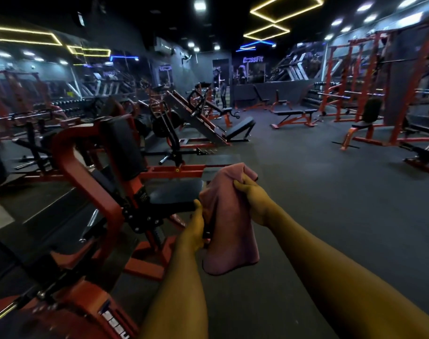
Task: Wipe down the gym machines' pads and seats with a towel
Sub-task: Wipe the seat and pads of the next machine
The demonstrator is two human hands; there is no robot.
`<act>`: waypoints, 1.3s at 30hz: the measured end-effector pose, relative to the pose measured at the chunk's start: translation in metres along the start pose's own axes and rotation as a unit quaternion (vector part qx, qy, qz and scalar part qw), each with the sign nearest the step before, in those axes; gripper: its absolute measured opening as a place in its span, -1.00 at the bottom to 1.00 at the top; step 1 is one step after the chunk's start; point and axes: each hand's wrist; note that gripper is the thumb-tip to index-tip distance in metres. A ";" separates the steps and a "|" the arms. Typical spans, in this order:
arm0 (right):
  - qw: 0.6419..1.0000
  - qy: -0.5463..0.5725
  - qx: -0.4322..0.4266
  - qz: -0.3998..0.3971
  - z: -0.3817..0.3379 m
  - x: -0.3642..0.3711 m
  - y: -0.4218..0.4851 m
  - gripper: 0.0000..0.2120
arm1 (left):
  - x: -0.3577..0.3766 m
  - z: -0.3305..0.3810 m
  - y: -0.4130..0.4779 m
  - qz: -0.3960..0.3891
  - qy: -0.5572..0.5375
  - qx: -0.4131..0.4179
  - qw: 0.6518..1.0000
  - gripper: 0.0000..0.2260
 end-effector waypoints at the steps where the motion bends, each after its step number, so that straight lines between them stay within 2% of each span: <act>1: 1.000 0.016 0.008 0.007 -0.006 -0.005 0.020 -0.69 | 0.004 0.004 0.021 0.005 -0.008 -0.008 1.000 -0.23; 5: 0.995 0.088 -0.007 0.046 -0.023 -0.033 0.089 -0.76 | 0.016 0.030 0.107 -0.008 -0.057 0.025 0.998 -0.05; 6: 0.993 0.097 -0.013 0.064 -0.026 -0.044 0.108 -0.77 | 0.020 0.036 0.130 -0.020 -0.050 0.034 0.998 -0.07; 8: 0.989 0.105 -0.016 0.107 -0.028 -0.066 0.137 -0.76 | 0.030 0.054 0.152 -0.031 0.003 0.029 0.999 -0.21; 10: 0.983 0.106 -0.005 0.148 -0.023 -0.093 0.168 -0.76 | 0.044 0.062 0.172 -0.073 0.049 0.019 0.996 -0.39; 11: 0.982 0.102 0.004 0.156 -0.019 -0.106 0.184 -0.76 | 0.051 0.063 0.187 -0.099 0.059 0.018 0.993 -0.42; 13: 0.985 0.091 0.026 0.146 -0.010 -0.131 0.215 -0.74 | 0.065 0.056 0.220 -0.102 0.092 0.017 0.990 -0.33; 15: 0.989 0.085 0.047 0.116 -0.005 -0.149 0.235 -0.68 | 0.072 0.050 0.250 -0.070 0.135 0.015 0.988 -0.25; 18: 0.994 0.057 0.074 0.061 -0.005 -0.176 0.264 -0.55 | 0.083 0.038 0.293 -0.054 0.171 -0.053 0.982 0.20; 19: 0.995 0.043 0.086 0.039 -0.005 -0.190 0.276 -0.48 | 0.091 0.028 0.309 -0.055 0.176 -0.081 0.980 0.18; 20: 0.995 0.033 0.096 0.015 -0.007 -0.203 0.289 -0.41 | 0.100 0.024 0.322 -0.061 0.171 -0.091 0.979 0.07; 23: 0.991 0.050 0.117 -0.036 -0.013 -0.231 0.323 -0.30 | 0.131 0.034 0.334 -0.054 0.183 -0.075 0.979 -0.10; 26: 0.983 0.100 0.123 -0.092 -0.027 -0.258 0.354 -0.37 | 0.154 0.041 0.354 -0.005 0.151 -0.044 0.988 -0.25; 28: 0.978 0.116 0.121 -0.123 -0.032 -0.267 0.367 -0.44 | 0.166 0.044 0.360 -0.005 0.053 -0.064 0.997 -0.34; 31: 0.977 0.129 0.119 -0.125 -0.028 -0.276 0.387 -0.51 | 0.183 0.043 0.369 0.026 -0.017 -0.033 0.999 -0.47; 35: 0.977 0.142 0.129 -0.096 -0.018 -0.287 0.416 -0.48 | 0.191 0.053 0.385 0.037 -0.044 -0.015 0.998 -0.45; 39: 0.977 0.127 0.133 -0.107 -0.015 -0.288 0.427 -0.37 | 0.194 0.052 0.401 -0.001 -0.061 -0.055 0.997 -0.35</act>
Point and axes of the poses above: each hand's wrist, its own y-axis towards the middle knuckle, its own x-axis out of the palm, z = x × y, and after that the axes turned 9 degrees about x, right-handed
